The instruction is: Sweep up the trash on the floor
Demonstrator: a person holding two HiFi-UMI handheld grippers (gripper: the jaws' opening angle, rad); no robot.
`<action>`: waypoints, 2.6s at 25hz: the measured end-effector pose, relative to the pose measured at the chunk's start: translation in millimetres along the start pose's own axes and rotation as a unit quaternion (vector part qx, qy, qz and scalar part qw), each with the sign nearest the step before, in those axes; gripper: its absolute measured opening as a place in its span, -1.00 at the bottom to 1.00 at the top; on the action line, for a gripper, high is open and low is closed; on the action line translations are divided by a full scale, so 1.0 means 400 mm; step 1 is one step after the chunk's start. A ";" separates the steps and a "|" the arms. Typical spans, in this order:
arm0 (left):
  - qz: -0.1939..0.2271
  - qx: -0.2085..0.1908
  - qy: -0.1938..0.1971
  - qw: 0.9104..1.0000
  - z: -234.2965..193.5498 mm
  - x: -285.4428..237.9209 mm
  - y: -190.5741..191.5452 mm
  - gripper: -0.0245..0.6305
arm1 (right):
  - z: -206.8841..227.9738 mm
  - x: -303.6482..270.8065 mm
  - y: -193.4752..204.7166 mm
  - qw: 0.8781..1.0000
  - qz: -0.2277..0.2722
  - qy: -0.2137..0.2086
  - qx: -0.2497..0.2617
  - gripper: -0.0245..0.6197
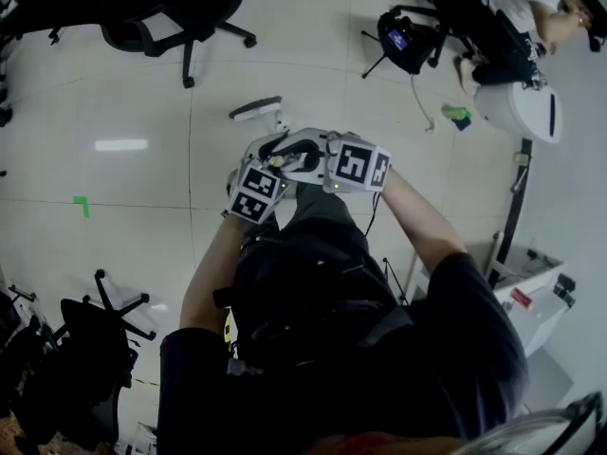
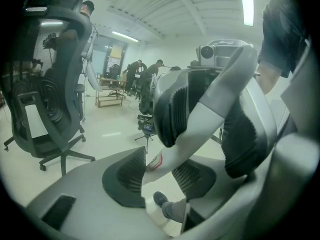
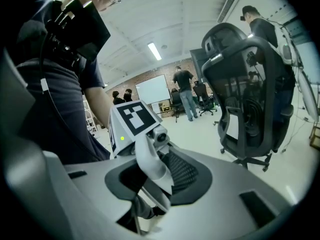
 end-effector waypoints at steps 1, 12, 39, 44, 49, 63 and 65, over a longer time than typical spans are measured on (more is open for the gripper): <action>-0.003 -0.003 0.003 1.000 0.000 0.000 0.000 -0.47 | -0.001 0.000 0.000 1.000 0.000 0.001 0.000 -0.51; -0.021 -0.024 0.021 0.999 0.036 0.021 0.028 -0.47 | -0.055 -0.007 0.003 1.000 -0.008 0.004 0.005 -0.51; -0.036 -0.223 0.013 0.974 -0.125 0.135 -0.258 -0.63 | 0.131 0.008 -0.276 0.981 0.063 0.125 0.133 -0.64; -0.027 -0.291 0.047 0.955 -0.075 0.224 -0.311 -0.63 | 0.057 0.034 -0.373 0.966 0.093 0.173 0.169 -0.64; -0.026 -0.361 0.091 0.928 -0.018 0.308 -0.381 -0.63 | -0.008 0.077 -0.467 0.948 0.139 0.239 0.157 -0.64; 0.005 -0.345 0.114 0.932 0.156 0.375 -0.327 -0.61 | -0.168 0.152 -0.451 0.939 0.217 0.260 0.057 -0.64; 0.005 -0.327 0.097 0.940 0.179 0.373 -0.289 -0.61 | -0.197 0.139 -0.424 0.936 0.226 0.266 0.045 -0.64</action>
Point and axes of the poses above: the fingertips, and each gripper's own axes: x backward along the fingers, z to its right, y out of its underside, the point moved 7 cm from there along x, backward along the fingers, and after that the axes turned 7 degrees about y, right-handed, at the moved point
